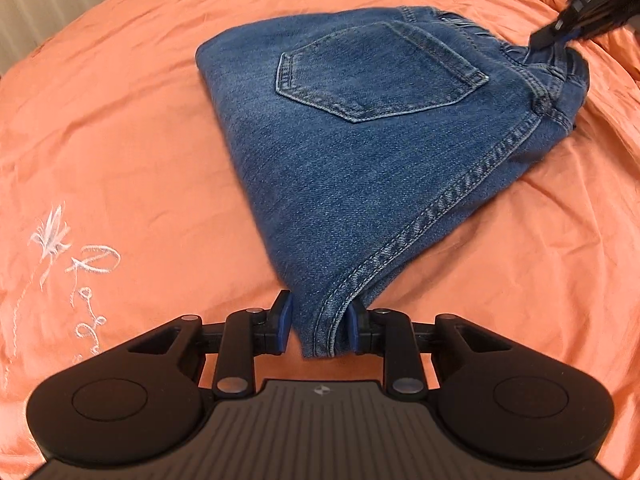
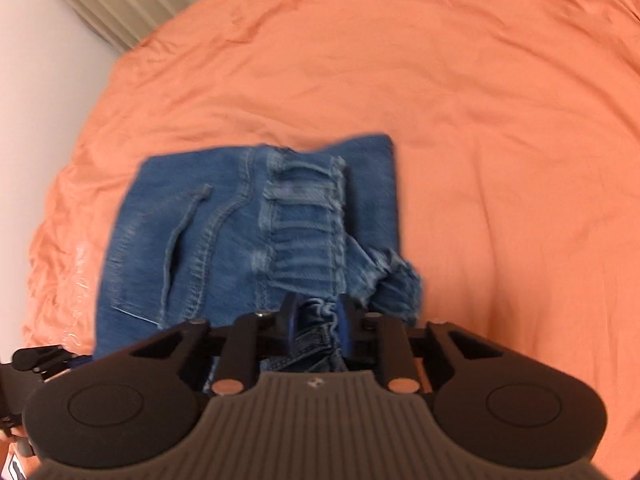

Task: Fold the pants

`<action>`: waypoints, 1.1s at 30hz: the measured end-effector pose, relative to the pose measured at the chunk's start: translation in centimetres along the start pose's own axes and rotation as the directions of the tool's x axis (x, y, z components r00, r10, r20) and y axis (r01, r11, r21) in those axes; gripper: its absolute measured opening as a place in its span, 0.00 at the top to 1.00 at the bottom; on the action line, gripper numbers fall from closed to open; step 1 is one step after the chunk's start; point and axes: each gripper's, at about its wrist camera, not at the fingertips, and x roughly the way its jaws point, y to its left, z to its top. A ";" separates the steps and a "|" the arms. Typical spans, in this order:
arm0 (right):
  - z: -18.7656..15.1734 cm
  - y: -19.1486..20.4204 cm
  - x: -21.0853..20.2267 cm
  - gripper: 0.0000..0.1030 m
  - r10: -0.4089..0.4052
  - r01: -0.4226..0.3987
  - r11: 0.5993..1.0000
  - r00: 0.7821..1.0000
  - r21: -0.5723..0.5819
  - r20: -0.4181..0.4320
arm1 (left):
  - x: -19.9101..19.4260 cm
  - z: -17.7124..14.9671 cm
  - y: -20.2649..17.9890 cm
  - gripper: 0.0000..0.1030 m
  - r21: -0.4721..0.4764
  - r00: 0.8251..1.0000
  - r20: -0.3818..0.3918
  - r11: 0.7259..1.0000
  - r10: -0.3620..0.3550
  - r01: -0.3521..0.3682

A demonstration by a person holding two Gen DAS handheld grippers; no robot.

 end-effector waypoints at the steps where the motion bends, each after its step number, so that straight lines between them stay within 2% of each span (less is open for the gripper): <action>1: 0.3 0.8 -0.6 0.92 0.042 -0.041 0.998 0.999 -0.036 0.008 | 0.1 0.1 0.1 0.70 -0.006 1.000 -0.003 1.000 -0.003 0.003; 3: 0.8 2.2 -1.9 0.90 0.173 -0.172 0.981 0.985 -0.084 0.000 | 0.5 0.2 0.2 0.70 -0.019 1.000 -0.007 1.000 -0.005 0.005; 4: 0.9 2.8 -2.3 0.84 0.196 -0.196 0.975 0.981 -0.102 -0.007 | 0.6 0.2 0.2 0.70 -0.022 1.000 -0.008 1.000 -0.005 0.005; 5: 1.0 3.4 -2.3 0.72 0.172 -0.173 0.977 0.985 -0.124 -0.015 | 0.7 0.2 0.2 0.70 -0.028 1.000 -0.008 1.000 -0.005 0.005; 6: 1.0 3.7 -1.9 0.65 0.121 -0.123 0.982 0.992 -0.145 -0.023 | 0.8 0.2 0.2 0.70 -0.035 1.000 -0.008 0.999 -0.003 0.003; 7: 0.9 3.6 -1.3 0.64 0.066 -0.069 0.986 0.997 -0.150 -0.029 | 0.7 0.2 0.2 0.70 -0.039 1.000 -0.008 0.999 0.000 0.000; 9: 0.8 2.2 0.2 0.64 -0.007 0.001 0.996 0.998 -0.088 -0.066 | 0.5 0.2 0.1 0.70 -0.036 1.000 -0.006 0.999 0.005 -0.005; 11: 0.6 0.3 1.7 0.64 -0.016 0.017 1.000 0.994 0.010 -0.105 | 0.3 0.1 0.0 0.70 -0.034 1.000 -0.004 0.999 0.009 -0.009; 13: 0.3 -1.3 2.7 0.68 -0.002 0.016 0.994 0.991 0.104 -0.133 | 0.1 0.1 -0.1 0.70 -0.028 1.000 -0.006 1.000 0.013 -0.013; 15: 0.2 -1.3 2.2 0.87 0.002 0.009 0.993 0.996 0.122 -0.089 | 0.1 0.2 -0.1 0.71 -0.031 1.000 -0.016 0.999 0.019 -0.020; 17: 0.6 0.1 0.3 0.91 0.004 -0.003 0.999 1.000 0.037 -0.028 | 0.3 0.5 -0.1 0.74 -0.036 1.000 -0.022 0.999 0.020 -0.020; 19: 1.1 2.0 -2.4 0.96 0.044 -0.043 0.998 0.999 -0.041 0.017 | 0.6 0.6 -0.2 0.76 -0.039 0.999 -0.032 0.999 0.031 -0.032; 21: 0.9 4.3 -5.6 0.98 0.038 -0.028 0.987 0.997 -0.157 0.062 | 0.8 0.6 -0.3 0.77 -0.027 0.998 -0.037 0.998 0.049 -0.050; 24: -0.7 6.3 -8.8 0.98 0.024 0.000 0.962 0.996 -0.274 0.085 | 0.7 0.5 -0.3 0.79 -0.020 0.998 -0.032 0.998 0.061 -0.061; 28: -4.5 5.5 -8.5 0.99 -0.037 0.045 0.943 0.999 -0.328 0.030 | 0.5 0.4 0.5 0.79 -0.035 0.999 -0.032 0.998 0.042 -0.043; 33: -9.1 2.1 -4.0 1.00 -0.093 0.067 0.953 0.993 -0.296 -0.076 | 0.2 0.9 0.2 0.79 -0.010 0.998 -0.040 0.999 0.043 -0.043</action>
